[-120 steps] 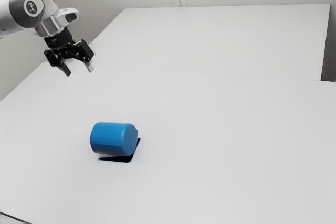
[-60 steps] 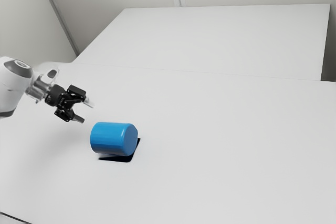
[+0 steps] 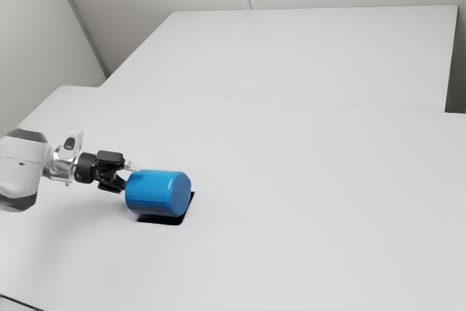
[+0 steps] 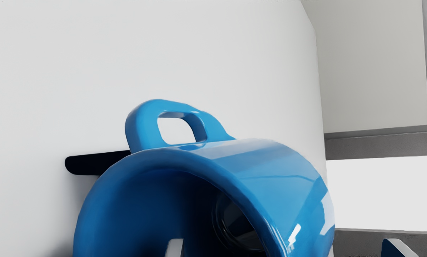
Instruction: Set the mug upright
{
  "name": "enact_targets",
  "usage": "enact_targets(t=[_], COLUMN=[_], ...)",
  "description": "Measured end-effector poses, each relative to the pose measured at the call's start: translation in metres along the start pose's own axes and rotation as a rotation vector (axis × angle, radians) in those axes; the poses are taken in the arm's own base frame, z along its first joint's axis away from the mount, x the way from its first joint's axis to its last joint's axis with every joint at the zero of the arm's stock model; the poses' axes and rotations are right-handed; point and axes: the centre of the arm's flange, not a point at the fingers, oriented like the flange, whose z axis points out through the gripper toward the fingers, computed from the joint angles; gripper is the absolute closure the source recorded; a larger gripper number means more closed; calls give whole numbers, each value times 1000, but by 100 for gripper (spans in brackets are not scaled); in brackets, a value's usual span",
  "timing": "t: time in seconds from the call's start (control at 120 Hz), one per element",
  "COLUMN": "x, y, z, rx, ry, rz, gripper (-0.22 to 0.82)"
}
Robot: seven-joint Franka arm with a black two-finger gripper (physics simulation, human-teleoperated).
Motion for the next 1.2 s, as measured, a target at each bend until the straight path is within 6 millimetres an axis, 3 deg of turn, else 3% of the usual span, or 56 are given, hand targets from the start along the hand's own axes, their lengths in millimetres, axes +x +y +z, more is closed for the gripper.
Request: enact_targets(t=[0.083,0.283,0.433,0.625,0.692,0.75,0.842,0.958,1.05,1.2], x=[-3,-8,-4,0,16,44,78,86,89,88], y=[-1,-3,5,12,31,61,115,164,195,212], z=[3,8,9,9,3,2,31,82,111,137], rx=[-19,-51,-97,-124,-120,-79,57,287,487,746], ry=[18,57,99,123,134,95,-107,-421,-617,-770], rz=[37,96,142,195,260,368,552,743,852,879], gripper=[9,53,69,76,77,78,78,78,78,78])
